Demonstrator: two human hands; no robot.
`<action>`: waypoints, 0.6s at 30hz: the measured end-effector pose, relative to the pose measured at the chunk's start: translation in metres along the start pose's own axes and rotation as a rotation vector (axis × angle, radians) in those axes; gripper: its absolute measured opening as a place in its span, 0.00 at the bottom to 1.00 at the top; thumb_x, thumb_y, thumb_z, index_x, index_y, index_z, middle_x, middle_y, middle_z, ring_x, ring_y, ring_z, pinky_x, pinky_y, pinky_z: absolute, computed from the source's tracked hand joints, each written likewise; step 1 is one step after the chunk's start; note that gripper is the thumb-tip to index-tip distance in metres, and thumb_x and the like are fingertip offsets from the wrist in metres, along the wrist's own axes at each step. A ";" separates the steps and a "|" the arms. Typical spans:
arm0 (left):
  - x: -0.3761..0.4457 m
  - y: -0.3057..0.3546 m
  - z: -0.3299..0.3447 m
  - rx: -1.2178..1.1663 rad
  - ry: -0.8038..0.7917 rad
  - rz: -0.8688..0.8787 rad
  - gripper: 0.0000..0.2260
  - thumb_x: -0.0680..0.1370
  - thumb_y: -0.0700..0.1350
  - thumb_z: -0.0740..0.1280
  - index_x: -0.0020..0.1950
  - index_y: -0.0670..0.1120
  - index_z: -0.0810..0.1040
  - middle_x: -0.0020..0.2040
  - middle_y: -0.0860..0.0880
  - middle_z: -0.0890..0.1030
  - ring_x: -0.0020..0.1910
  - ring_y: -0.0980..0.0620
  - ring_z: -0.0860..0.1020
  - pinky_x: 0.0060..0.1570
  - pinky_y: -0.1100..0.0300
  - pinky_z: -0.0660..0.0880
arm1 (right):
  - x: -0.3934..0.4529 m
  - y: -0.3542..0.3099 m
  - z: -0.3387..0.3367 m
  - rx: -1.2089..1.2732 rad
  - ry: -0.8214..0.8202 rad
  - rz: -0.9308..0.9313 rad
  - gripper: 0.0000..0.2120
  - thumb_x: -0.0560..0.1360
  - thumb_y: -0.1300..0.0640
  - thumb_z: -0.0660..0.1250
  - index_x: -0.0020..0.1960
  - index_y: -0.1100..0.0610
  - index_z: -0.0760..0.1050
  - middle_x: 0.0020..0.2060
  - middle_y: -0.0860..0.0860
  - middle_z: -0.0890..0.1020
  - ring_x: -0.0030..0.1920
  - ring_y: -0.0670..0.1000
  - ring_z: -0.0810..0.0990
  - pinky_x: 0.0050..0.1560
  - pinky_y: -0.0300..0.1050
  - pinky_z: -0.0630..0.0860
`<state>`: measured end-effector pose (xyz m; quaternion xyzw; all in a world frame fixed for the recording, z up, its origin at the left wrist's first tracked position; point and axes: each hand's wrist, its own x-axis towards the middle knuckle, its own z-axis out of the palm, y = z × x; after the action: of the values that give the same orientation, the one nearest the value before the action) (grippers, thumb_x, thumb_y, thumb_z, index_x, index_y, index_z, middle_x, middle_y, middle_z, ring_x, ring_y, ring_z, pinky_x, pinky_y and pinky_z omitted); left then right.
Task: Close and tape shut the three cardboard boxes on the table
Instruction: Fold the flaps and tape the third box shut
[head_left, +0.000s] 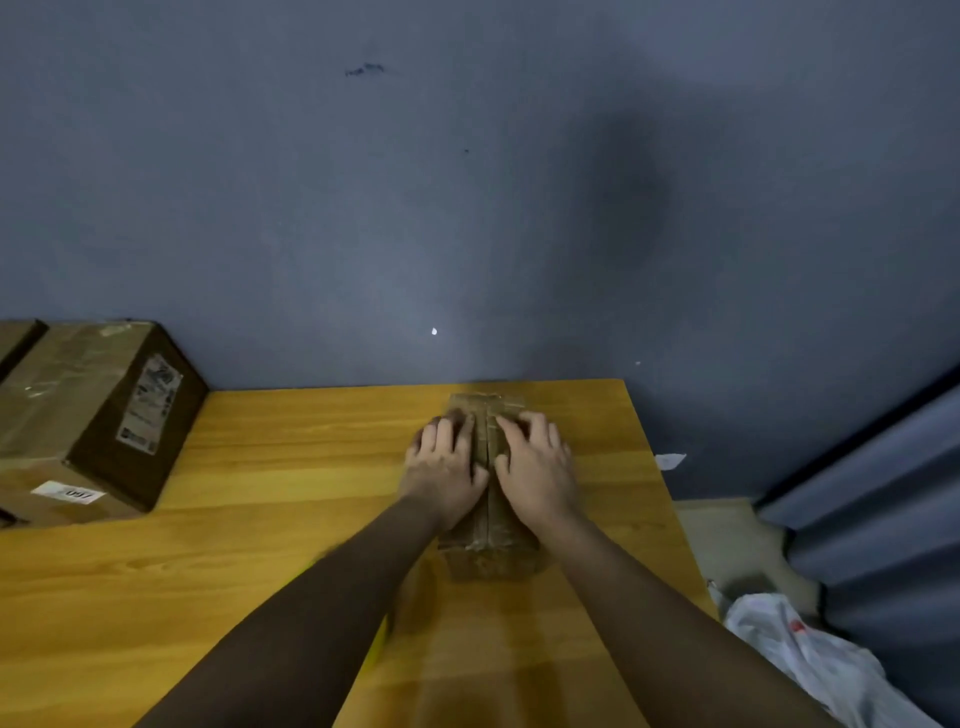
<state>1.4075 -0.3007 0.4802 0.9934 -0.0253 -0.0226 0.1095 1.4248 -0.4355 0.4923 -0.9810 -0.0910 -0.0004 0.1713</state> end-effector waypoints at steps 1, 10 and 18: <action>0.002 -0.001 0.003 -0.030 -0.009 0.011 0.35 0.72 0.59 0.38 0.79 0.48 0.47 0.78 0.48 0.51 0.77 0.49 0.49 0.74 0.53 0.48 | 0.001 -0.001 0.005 0.013 -0.015 -0.012 0.25 0.80 0.54 0.56 0.77 0.50 0.57 0.76 0.50 0.56 0.75 0.52 0.56 0.71 0.48 0.61; 0.007 0.009 0.016 -0.103 -0.079 0.014 0.27 0.83 0.52 0.48 0.78 0.48 0.39 0.78 0.51 0.37 0.77 0.49 0.39 0.75 0.55 0.48 | 0.004 0.010 0.023 0.011 -0.167 -0.048 0.26 0.84 0.51 0.46 0.79 0.52 0.40 0.77 0.44 0.37 0.75 0.46 0.32 0.76 0.45 0.49; -0.010 0.006 0.017 -0.370 -0.070 0.018 0.28 0.83 0.49 0.52 0.79 0.48 0.43 0.78 0.53 0.39 0.77 0.55 0.47 0.73 0.59 0.56 | -0.010 0.007 0.019 0.039 -0.188 -0.056 0.25 0.84 0.50 0.45 0.79 0.50 0.41 0.77 0.42 0.38 0.76 0.48 0.33 0.77 0.46 0.46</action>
<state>1.3967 -0.3095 0.4655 0.9547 -0.0335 -0.0602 0.2896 1.4151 -0.4369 0.4714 -0.9702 -0.1343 0.0888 0.1810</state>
